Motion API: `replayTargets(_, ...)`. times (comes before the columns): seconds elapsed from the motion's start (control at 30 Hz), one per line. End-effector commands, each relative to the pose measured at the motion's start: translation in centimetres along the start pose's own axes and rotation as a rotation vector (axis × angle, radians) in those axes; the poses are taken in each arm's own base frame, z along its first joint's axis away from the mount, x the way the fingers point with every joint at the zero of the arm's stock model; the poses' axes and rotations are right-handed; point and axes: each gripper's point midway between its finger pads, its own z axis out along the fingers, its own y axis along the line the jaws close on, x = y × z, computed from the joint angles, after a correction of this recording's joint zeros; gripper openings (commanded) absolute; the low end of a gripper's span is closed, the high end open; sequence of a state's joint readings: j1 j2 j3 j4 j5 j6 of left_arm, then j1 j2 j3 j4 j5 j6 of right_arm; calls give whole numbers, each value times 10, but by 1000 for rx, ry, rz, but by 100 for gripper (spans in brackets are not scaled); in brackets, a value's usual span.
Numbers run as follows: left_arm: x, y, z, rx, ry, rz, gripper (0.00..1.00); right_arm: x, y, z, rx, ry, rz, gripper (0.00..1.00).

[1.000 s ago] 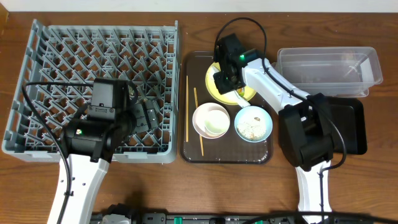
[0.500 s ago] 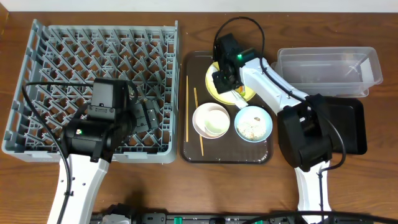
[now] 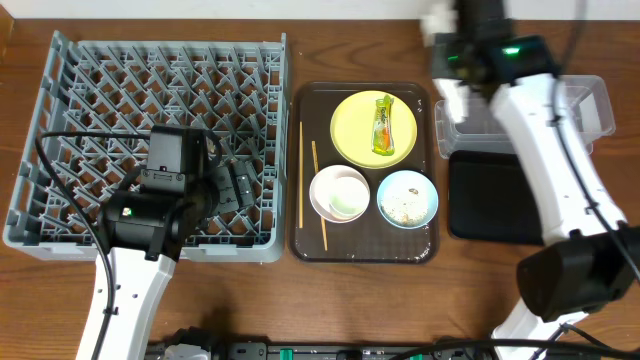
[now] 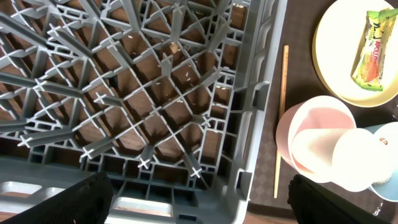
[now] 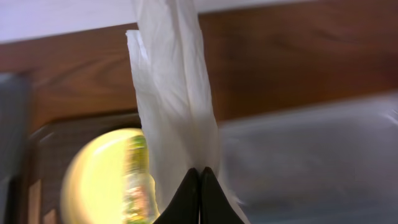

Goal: Sort waste into correct bins and load items into the dishwasher
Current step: 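Carry the napkin right and drop it into the clear plastic bin, then reach the right gripper back and grasp the green snack wrapper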

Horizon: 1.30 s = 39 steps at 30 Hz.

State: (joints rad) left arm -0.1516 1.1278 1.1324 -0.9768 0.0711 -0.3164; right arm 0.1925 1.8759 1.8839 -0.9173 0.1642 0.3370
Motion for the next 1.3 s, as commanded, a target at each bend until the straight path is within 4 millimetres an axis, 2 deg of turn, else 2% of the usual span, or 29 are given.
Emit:
replayTargets(0.0, -5, 0, -4, -9, -17, 10, 93, 15, -62, 25, 171, 65, 249, 1)
replayTargets(0.13, -5, 0, -4, -9, -17, 10, 94, 28, -106, 36, 255, 100, 469, 1)
replayTargets(0.27, -5, 0, -4, -9, -17, 9, 93, 44, -134, 47, 324, 110, 727, 1)
replayTargets(0.4, -5, 0, -4, -9, -16, 6, 93, 66, -146, 56, 381, 124, 916, 1)
replayTargets(0.47, -5, 0, -4, -6, -15, 6, 94, 72, -151, 58, 407, 120, 920, 1)
replayTargets(0.57, -5, 0, -4, -6, -15, 6, 93, 69, -153, 63, 408, 87, 957, 3)
replayTargets(0.6, -5, 0, -4, -6, -15, 6, 93, 65, -152, 64, 395, 73, 948, 15)
replayTargets(0.63, -5, 0, -4, -6, -16, 6, 94, 60, -150, 66, 379, 59, 926, 32)
replayTargets(0.67, -5, 0, -4, -6, -16, 6, 93, 55, -148, 67, 359, 51, 907, 41)
replayTargets(0.73, -5, 0, -4, -6, -16, 6, 93, 44, -139, 69, 288, 44, 860, 55)
replayTargets(0.83, -5, 0, -4, -6, -15, 6, 93, 31, -122, 69, 187, 39, 772, 59)
replayTargets(0.9, -5, 0, -4, -6, -15, 6, 94, 15, -98, 67, 66, 21, 647, 58)
replayTargets(1.0, -5, 0, -4, -6, -15, 6, 93, -4, -44, 55, -151, -11, 372, 57)
replayTargets(1.07, -5, 0, -4, -6, -15, 6, 93, 0, 1, 43, -278, -17, 133, 58)
replayTargets(1.13, -5, 0, -4, -6, -15, 6, 93, 12, 28, 39, -304, -7, -17, 59)
replayTargets(1.27, -5, 0, -4, -6, -15, 6, 93, 34, 54, 46, -229, 14, -126, 58)
